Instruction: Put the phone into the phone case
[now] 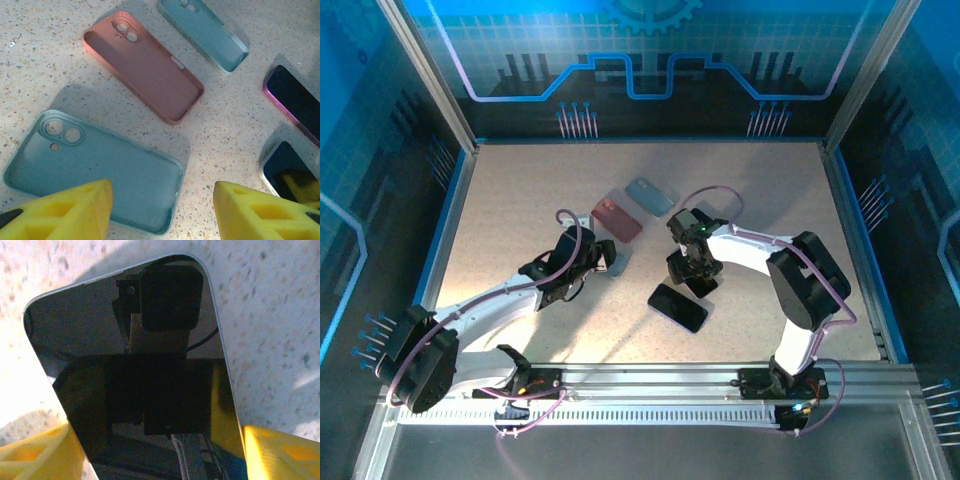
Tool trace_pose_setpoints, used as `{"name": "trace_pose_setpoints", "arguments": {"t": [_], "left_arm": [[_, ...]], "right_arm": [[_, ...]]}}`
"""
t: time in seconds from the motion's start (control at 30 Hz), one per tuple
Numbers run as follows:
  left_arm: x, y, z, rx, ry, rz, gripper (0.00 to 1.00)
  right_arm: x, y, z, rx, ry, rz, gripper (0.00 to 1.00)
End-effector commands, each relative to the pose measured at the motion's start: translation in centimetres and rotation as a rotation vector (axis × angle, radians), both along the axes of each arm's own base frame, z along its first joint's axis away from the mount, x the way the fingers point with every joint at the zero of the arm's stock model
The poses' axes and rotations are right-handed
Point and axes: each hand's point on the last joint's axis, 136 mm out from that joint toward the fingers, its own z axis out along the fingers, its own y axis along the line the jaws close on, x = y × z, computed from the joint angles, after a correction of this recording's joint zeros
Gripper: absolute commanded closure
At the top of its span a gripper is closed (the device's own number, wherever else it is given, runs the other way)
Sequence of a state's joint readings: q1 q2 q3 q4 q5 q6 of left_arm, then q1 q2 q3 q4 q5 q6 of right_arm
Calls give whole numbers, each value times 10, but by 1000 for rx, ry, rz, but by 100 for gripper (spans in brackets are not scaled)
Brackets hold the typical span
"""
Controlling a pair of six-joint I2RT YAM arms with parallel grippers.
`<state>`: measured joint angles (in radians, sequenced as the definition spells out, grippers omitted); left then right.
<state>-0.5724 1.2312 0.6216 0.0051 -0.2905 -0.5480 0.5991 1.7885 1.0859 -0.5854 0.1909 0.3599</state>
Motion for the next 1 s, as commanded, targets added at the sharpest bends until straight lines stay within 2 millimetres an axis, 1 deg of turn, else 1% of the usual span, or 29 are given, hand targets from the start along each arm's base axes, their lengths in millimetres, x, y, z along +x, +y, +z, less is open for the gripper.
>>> {"name": "trace_pose_setpoints", "arguments": {"t": [0.0,0.07,0.17,0.23,0.43,0.63,0.77,0.93,0.97], "left_arm": [[1,-2,9,12,-19,-15,44],[1,-2,8,17,-18,-14,44],[1,-1,5,25,-10,-11,44],[1,-1,4,26,-5,-11,44],[1,0,2,29,-1,-7,44],[1,-3,-1,25,8,-12,44],[1,-3,-2,20,14,-12,44],[-1,-7,-1,16,20,-25,44],[-1,-8,-2,18,23,-29,44]], "right_arm": [[17,4,3,47,-15,-69,23],[20,6,4,63,-17,-78,19],[19,8,3,79,-12,-79,13],[17,8,2,79,-9,-73,11],[13,-2,3,38,-36,-53,8],[9,-3,-4,-14,-34,-22,9],[7,-4,-9,-55,-41,-18,16],[7,-3,-16,-53,-46,-19,34],[7,-2,-16,-51,-47,-16,35]]}}
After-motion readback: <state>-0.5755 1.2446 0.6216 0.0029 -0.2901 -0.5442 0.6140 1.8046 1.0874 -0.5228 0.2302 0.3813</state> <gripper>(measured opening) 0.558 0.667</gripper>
